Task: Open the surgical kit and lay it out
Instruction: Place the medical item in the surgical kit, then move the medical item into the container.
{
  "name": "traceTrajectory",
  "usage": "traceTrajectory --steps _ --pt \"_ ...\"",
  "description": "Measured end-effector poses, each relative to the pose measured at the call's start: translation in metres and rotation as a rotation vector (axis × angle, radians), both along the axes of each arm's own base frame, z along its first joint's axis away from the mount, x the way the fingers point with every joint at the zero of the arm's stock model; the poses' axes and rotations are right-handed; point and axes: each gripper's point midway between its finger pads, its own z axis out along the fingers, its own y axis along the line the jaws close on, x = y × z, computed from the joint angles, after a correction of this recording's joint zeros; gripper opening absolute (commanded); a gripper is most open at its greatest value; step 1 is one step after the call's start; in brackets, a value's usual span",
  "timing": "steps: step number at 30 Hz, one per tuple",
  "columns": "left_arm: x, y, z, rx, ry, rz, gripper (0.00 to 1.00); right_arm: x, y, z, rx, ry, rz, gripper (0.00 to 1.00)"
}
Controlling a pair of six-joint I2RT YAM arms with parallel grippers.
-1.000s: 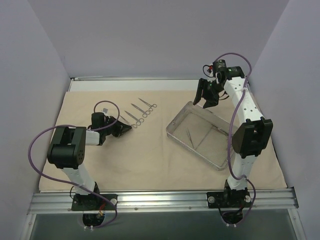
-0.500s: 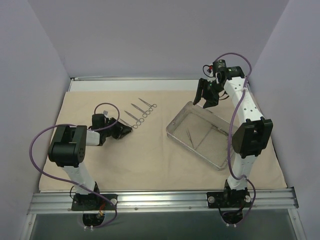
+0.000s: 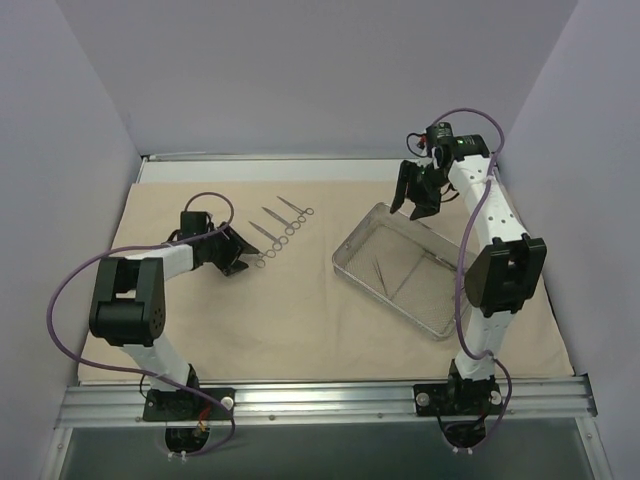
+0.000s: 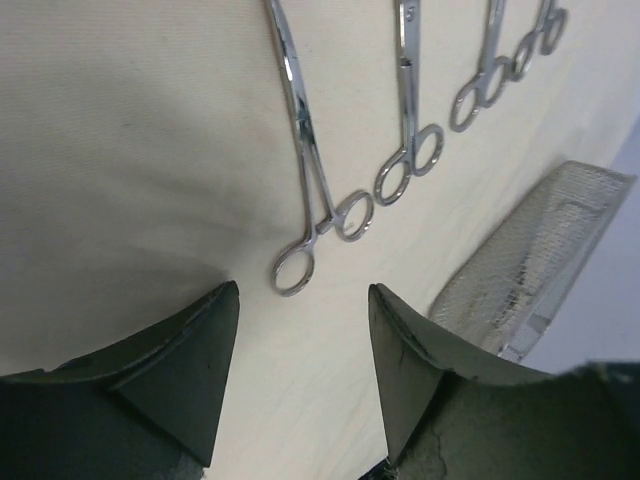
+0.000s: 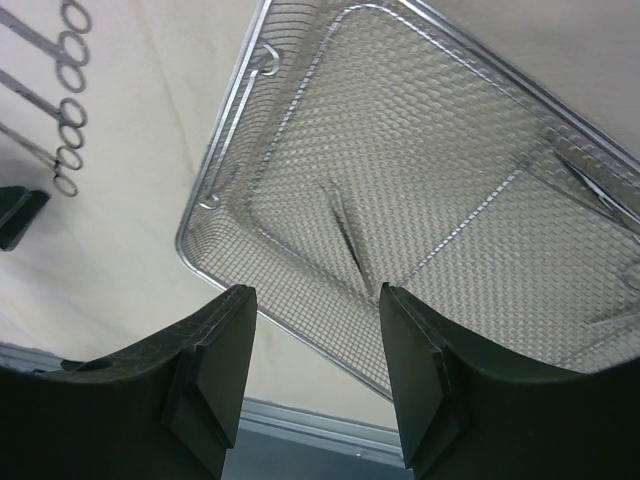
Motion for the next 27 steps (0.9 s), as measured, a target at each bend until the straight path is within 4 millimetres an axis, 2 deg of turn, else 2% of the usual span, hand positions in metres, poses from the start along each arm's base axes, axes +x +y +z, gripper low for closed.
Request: traceTrajectory --steps 1,2,5,8,11,16,20,24,27 --pt "0.000 0.004 0.002 0.033 0.021 -0.007 0.64 -0.001 -0.005 -0.002 -0.017 0.004 -0.011 0.52" --pt "-0.002 0.007 0.005 0.066 0.038 -0.018 0.94 -0.003 -0.012 -0.004 -0.035 0.008 -0.023 0.57" --pt "-0.015 0.019 0.017 0.174 0.043 -0.083 0.94 -0.020 -0.045 -0.020 -0.103 0.046 -0.081 0.70" --pt "-0.031 0.029 0.034 0.264 0.006 -0.143 0.94 -0.045 -0.086 -0.043 -0.181 0.102 -0.150 0.69" --pt "-0.036 0.035 0.055 0.330 -0.061 -0.190 0.94 -0.066 -0.117 -0.062 -0.244 0.160 -0.199 0.67" --pt "-0.029 0.031 0.089 0.390 -0.193 -0.262 0.94 -0.084 -0.133 -0.086 -0.330 0.189 -0.147 0.67" --pt "-0.023 0.023 0.110 0.424 -0.263 -0.318 0.94 -0.095 -0.135 -0.109 -0.342 0.209 -0.101 0.65" --pt "-0.017 0.019 0.125 0.456 -0.316 -0.353 0.94 -0.096 -0.138 -0.123 -0.344 0.201 -0.093 0.65" --pt "-0.016 0.019 0.128 0.469 -0.326 -0.362 0.94 -0.094 -0.143 -0.134 -0.340 0.179 -0.110 0.64"
